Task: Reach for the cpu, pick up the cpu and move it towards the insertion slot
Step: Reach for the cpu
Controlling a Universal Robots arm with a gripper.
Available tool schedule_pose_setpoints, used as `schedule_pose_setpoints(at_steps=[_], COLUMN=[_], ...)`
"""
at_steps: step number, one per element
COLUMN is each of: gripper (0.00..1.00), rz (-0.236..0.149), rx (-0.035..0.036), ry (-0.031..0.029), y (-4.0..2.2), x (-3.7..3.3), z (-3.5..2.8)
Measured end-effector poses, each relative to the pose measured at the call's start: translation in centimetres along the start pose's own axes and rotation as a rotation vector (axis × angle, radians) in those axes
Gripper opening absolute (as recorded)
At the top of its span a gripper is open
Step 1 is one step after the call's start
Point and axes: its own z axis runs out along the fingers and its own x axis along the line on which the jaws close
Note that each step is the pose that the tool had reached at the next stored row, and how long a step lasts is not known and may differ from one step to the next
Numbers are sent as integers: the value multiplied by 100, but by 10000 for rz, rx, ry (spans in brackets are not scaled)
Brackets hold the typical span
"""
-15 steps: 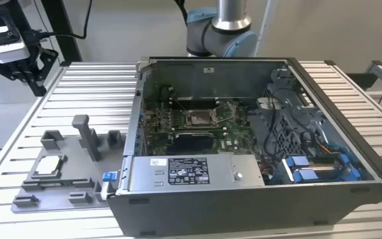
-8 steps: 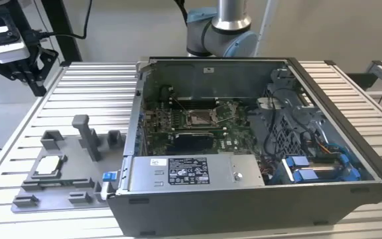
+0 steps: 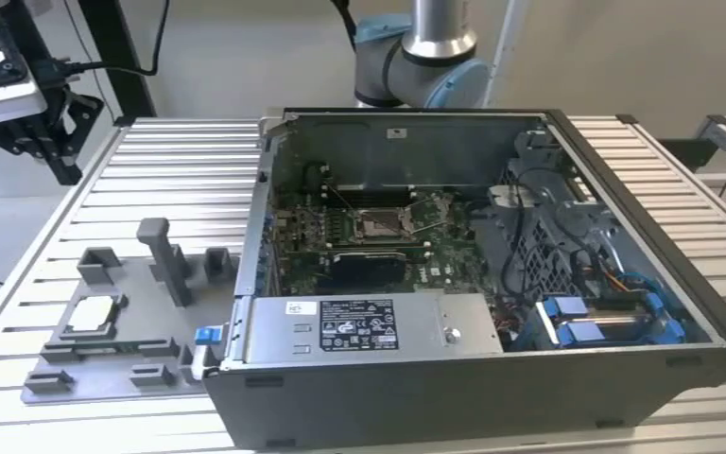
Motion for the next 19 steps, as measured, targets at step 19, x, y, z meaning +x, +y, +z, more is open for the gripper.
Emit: schedule_pose_setpoints(at_steps=[19], gripper=[0], rz=[1], rx=[0], ry=[-1], y=[-158], x=[146], z=[99])
